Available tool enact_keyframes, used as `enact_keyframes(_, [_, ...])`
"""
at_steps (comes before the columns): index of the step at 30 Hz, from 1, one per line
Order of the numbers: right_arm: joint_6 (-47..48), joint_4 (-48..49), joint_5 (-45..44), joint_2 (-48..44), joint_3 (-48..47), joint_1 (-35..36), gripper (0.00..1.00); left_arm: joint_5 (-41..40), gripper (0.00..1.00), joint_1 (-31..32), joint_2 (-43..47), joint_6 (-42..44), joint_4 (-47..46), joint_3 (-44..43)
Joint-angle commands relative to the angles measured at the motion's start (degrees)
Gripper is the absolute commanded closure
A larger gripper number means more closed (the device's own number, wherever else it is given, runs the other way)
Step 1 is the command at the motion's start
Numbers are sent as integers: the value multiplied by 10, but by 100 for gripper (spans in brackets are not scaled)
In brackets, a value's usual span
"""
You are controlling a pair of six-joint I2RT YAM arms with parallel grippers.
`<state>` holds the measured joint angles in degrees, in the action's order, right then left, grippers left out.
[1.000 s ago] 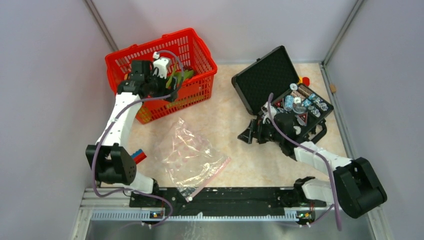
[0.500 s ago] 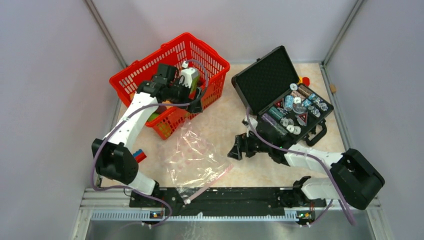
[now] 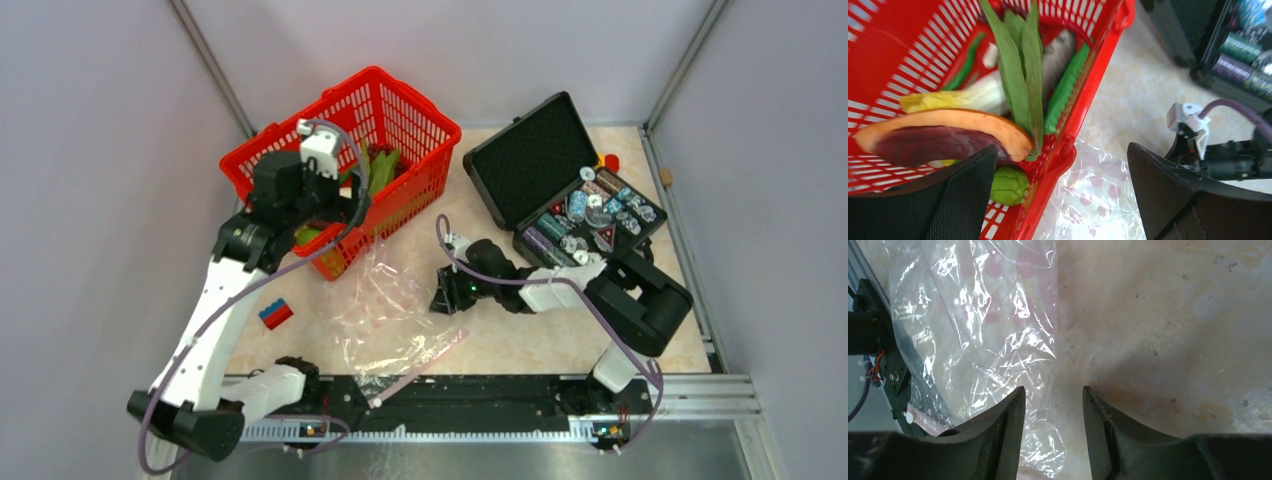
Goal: Place the food in the zip-top bag and seal the zipper
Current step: Move the bin to the center of the board, then pick up the zipper food storage bag at the center of the board.
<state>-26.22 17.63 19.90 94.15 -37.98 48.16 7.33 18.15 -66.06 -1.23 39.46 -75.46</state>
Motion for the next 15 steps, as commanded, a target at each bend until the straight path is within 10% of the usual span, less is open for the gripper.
enact_keyframes(1, [-1,40,-8,13,-18,8,58,-43,1,-1,88,-14,-81,31])
enact_keyframes(7, [-28,81,9,-23,17,8,100,49,1,-1,134,-29,-99,65])
enact_keyframes(15, [-89,21,-139,-193,126,0,100,228,1,9,143,-80,-152,106])
